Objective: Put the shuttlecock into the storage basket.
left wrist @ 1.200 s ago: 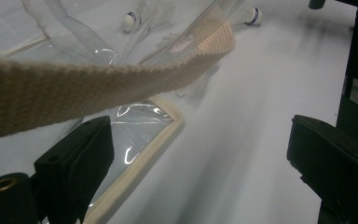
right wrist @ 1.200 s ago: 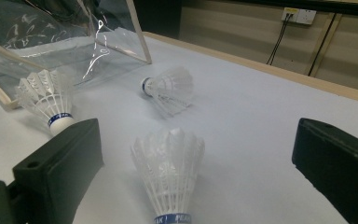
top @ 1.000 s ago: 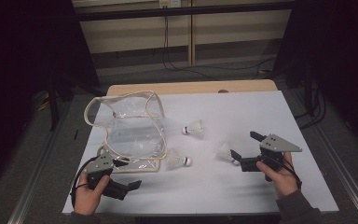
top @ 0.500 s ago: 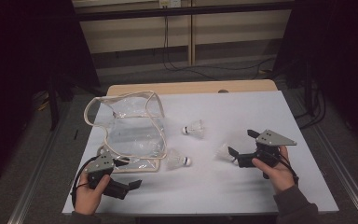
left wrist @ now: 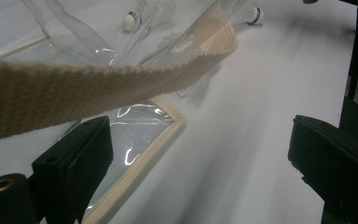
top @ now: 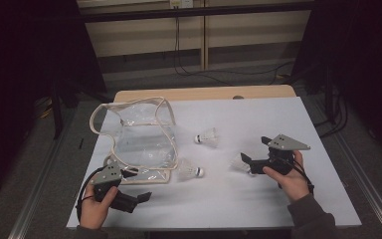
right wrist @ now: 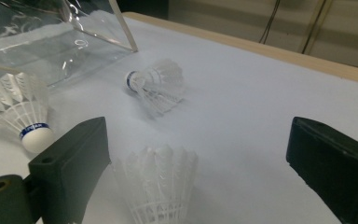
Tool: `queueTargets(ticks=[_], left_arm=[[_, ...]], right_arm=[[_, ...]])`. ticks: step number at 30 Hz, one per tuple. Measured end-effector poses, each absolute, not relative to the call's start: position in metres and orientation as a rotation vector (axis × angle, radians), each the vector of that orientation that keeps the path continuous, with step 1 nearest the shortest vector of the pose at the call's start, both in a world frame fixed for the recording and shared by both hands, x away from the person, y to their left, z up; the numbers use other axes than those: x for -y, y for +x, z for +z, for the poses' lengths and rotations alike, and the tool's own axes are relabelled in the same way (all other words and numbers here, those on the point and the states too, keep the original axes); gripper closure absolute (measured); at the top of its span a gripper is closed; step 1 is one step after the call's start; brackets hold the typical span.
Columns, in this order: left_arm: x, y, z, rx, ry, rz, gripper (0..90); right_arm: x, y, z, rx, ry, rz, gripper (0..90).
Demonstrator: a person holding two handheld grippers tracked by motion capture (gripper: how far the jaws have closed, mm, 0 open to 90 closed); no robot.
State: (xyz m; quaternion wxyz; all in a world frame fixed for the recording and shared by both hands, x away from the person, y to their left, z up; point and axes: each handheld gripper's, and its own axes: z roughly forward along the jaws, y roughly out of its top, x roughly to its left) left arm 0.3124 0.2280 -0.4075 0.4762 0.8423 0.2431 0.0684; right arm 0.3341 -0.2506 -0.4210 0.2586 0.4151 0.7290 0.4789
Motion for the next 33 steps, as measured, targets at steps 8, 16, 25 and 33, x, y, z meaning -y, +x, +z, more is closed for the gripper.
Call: queueTargets(ticks=[8, 16, 25, 33], left_arm=[[-0.228, 0.313, -0.408, -0.589, 2.063, 0.165, 6.3], [-0.228, 0.313, -0.408, -0.588, 2.064, 0.163, 6.3], [-0.227, 0.313, -0.409, -0.588, 2.061, 0.158, 6.2], [-0.227, 0.314, -0.410, -0.591, 2.060, 0.158, 6.3]], right_arm=[[0.246, 0.340, -0.420, -2.003, 1.195, 1.270, 15.6], [0.239, 0.348, -0.421, -2.032, 1.244, 1.231, 21.3], [0.225, 0.360, -0.425, -2.052, 1.273, 1.226, 26.2], [0.229, 0.358, -0.429, -2.120, 1.280, 1.211, 40.7]])
